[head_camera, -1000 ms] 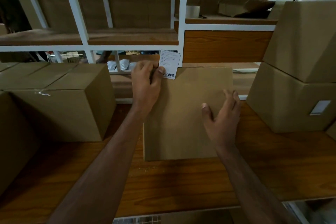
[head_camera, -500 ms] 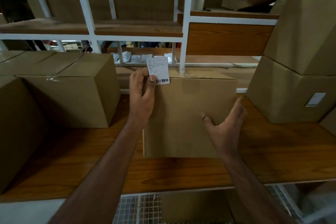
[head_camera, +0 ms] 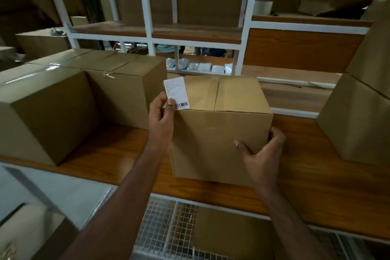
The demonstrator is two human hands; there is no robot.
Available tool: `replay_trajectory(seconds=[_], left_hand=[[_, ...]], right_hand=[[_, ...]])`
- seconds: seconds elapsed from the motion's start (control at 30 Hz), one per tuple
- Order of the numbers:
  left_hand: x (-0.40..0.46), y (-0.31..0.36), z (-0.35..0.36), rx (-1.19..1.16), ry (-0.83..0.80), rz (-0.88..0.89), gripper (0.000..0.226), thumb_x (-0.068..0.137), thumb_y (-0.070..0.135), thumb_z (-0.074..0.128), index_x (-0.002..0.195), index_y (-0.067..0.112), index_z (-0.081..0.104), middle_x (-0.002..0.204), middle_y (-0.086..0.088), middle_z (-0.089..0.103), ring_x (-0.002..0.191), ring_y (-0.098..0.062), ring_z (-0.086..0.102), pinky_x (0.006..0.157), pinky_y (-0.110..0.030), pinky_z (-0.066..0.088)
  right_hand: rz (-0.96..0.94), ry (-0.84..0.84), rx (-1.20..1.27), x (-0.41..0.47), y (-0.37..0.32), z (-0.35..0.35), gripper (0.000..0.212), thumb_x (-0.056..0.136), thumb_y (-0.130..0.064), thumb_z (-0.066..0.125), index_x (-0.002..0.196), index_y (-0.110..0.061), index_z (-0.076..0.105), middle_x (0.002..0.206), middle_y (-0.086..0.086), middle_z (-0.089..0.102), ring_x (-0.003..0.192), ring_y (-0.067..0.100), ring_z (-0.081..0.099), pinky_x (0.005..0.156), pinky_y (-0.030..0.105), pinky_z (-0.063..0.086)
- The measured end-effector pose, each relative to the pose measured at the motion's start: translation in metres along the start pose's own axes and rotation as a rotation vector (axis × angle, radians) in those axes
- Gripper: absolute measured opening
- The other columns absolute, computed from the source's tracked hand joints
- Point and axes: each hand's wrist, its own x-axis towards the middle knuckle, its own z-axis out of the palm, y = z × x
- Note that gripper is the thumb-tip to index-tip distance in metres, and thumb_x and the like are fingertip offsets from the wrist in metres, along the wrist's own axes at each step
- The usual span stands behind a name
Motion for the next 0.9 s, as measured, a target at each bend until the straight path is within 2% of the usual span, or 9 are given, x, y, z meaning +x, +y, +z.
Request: replay_trajectory(seconds=[0.1,0.23,0.33,0.43,0.53,0.7,0.9], left_hand=[[-0.019,0.009,-0.007,0.024,0.092,-0.004,0.017,0.106,0.022,0.048,0.117,0.014,0.058,0.118,-0.001,0.066,0.104,-0.005,0.064,0.087,-0.025,0.053],[-0.036,0.025,-0.026,0.087,0.209,0.038,0.014,0.106,0.020,0.047,0.114,0.013,0.056,0.114,0.000,0.065,0.104,-0.004,0.063,0.087,-0.023,0.052],[-0.044,0.036,-0.047,0.115,0.283,0.049,0.015,0.106,0.020,0.046,0.114,0.011,0.056,0.115,0.001,0.064,0.101,0.003,0.063,0.083,-0.016,0.050],[-0.045,0.039,-0.072,0.117,0.360,0.053,0.015,0.107,0.024,0.044,0.115,0.018,0.055,0.121,-0.002,0.062,0.108,-0.004,0.060,0.088,-0.021,0.048],[-0.042,0.041,-0.100,0.121,0.445,0.044,0.014,0.108,0.026,0.041,0.119,0.025,0.050,0.119,0.003,0.060,0.111,-0.011,0.058,0.094,-0.028,0.048],[-0.026,0.038,-0.149,0.128,0.520,0.016,0.022,0.109,0.032,0.038,0.130,0.027,0.043,0.117,0.006,0.057,0.110,-0.007,0.055,0.089,-0.025,0.046],[0.007,0.029,-0.203,0.197,0.492,0.010,0.027,0.108,0.037,0.038,0.134,0.030,0.041,0.116,0.016,0.055,0.107,0.002,0.054,0.081,-0.015,0.043]], right_hand=[[-0.032,-0.060,0.047,-0.012,0.002,-0.007,0.087,0.068,-0.043,0.083,0.134,-0.021,0.030,0.135,0.013,0.044,0.122,0.025,0.050,0.086,0.038,0.057],[-0.081,-0.127,0.122,-0.029,-0.004,-0.001,0.084,0.068,-0.050,0.078,0.131,-0.022,0.031,0.132,0.016,0.045,0.121,0.028,0.052,0.085,0.042,0.058],[-0.099,-0.162,0.152,-0.037,-0.014,0.012,0.083,0.065,-0.049,0.079,0.128,-0.021,0.032,0.129,0.019,0.047,0.118,0.030,0.053,0.082,0.046,0.059],[-0.099,-0.199,0.168,-0.042,-0.026,0.029,0.085,0.063,-0.048,0.083,0.126,-0.023,0.033,0.126,0.018,0.048,0.114,0.030,0.054,0.080,0.046,0.059],[-0.119,-0.236,0.182,-0.051,-0.038,0.050,0.087,0.063,-0.039,0.089,0.127,-0.024,0.033,0.125,0.017,0.049,0.111,0.027,0.054,0.080,0.044,0.059],[-0.147,-0.328,0.193,-0.064,-0.059,0.101,0.084,0.068,-0.035,0.089,0.131,-0.015,0.036,0.123,0.014,0.049,0.107,0.024,0.053,0.076,0.044,0.059],[-0.192,-0.320,0.197,-0.077,-0.088,0.162,0.083,0.067,-0.035,0.090,0.128,-0.019,0.035,0.122,0.015,0.049,0.106,0.025,0.053,0.075,0.043,0.059]])
